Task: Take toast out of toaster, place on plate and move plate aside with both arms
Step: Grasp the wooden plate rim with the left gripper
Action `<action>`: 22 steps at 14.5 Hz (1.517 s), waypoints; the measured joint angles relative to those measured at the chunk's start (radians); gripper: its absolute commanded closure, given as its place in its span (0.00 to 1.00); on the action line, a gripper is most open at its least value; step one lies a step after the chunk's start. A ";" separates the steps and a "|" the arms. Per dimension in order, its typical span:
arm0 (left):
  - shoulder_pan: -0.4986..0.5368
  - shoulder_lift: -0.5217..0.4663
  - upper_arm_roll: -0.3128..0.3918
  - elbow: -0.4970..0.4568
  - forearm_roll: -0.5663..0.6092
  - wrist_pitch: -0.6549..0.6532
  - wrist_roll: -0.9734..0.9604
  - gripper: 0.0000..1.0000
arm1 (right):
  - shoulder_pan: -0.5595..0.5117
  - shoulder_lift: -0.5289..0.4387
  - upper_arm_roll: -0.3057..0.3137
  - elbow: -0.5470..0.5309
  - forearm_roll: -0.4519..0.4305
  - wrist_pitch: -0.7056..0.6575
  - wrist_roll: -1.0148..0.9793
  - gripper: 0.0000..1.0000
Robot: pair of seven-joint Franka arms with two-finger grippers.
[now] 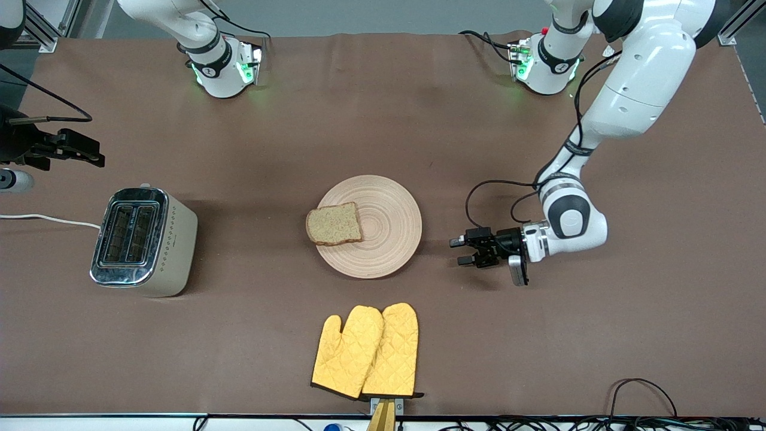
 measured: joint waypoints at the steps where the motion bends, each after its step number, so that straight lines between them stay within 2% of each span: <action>1: -0.018 0.000 0.000 -0.009 -0.034 0.026 0.015 0.03 | -0.011 0.000 0.002 0.000 -0.001 -0.011 0.003 0.00; 5: -0.063 0.000 -0.001 -0.023 -0.087 0.070 0.023 0.00 | -0.160 0.000 0.057 0.013 0.059 -0.027 0.003 0.00; 8: -0.063 0.000 -0.014 -0.045 -0.121 0.070 0.018 0.00 | -0.197 -0.007 0.103 0.020 0.032 -0.032 0.002 0.00; 10: -0.062 0.000 -0.025 -0.059 -0.125 0.070 -0.014 0.04 | -0.234 -0.008 0.170 0.017 0.009 -0.030 0.004 0.00; 12: -0.062 0.000 -0.040 -0.065 -0.125 0.070 -0.038 0.10 | -0.269 -0.010 0.228 0.012 -0.022 -0.015 0.007 0.00; 16: -0.063 0.000 -0.060 -0.072 -0.125 0.070 -0.044 0.29 | -0.290 -0.070 0.252 -0.074 -0.035 0.069 0.011 0.00; 19: -0.066 0.000 -0.066 -0.082 -0.125 0.070 -0.044 0.36 | -0.341 -0.102 0.301 -0.110 -0.035 0.078 0.012 0.00; 22: -0.079 0.000 -0.067 -0.087 -0.125 0.072 -0.044 0.46 | -0.350 -0.107 0.312 -0.113 -0.035 0.081 0.014 0.00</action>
